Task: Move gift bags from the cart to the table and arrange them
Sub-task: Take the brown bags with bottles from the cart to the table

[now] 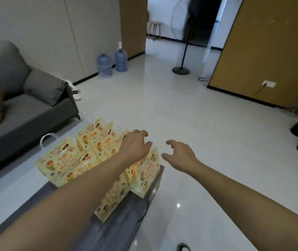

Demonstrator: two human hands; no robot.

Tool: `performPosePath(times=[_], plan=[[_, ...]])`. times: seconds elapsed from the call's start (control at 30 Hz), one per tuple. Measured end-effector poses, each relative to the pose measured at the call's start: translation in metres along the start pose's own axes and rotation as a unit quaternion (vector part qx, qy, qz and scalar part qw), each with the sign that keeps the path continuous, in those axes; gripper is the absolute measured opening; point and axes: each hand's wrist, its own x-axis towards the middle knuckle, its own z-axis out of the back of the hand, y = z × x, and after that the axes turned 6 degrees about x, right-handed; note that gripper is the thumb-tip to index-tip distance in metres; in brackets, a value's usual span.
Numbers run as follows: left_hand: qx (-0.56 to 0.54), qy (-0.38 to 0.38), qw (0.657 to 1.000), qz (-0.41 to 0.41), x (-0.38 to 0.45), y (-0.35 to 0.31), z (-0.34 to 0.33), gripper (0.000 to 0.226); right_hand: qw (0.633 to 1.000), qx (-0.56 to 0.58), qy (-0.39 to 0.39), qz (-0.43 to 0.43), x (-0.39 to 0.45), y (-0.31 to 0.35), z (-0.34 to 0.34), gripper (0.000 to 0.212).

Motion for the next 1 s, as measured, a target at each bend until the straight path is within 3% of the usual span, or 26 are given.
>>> performPosePath(times=[0.2,0.5,0.83,1.0], plan=[[0.017,0.051,0.985,-0.161,0.013,-0.16,-0.033,0.046,0.982,0.059,-0.131,-0.124,-0.071,-0.119,0.079,0.063],[0.036,0.119,0.928,-0.352,-0.032,-0.402,-0.124,0.048,0.922,0.098,-0.263,-0.265,-0.206,-0.304,0.174,0.064],[0.056,0.206,0.835,-0.507,-0.13,-0.629,-0.244,0.048,0.831,0.159,-0.346,-0.405,-0.364,-0.479,0.211,0.065],[0.08,0.261,0.76,-0.59,-0.181,-0.696,-0.299,0.045,0.779,0.197,-0.371,-0.465,-0.427,-0.533,0.199,0.055]])
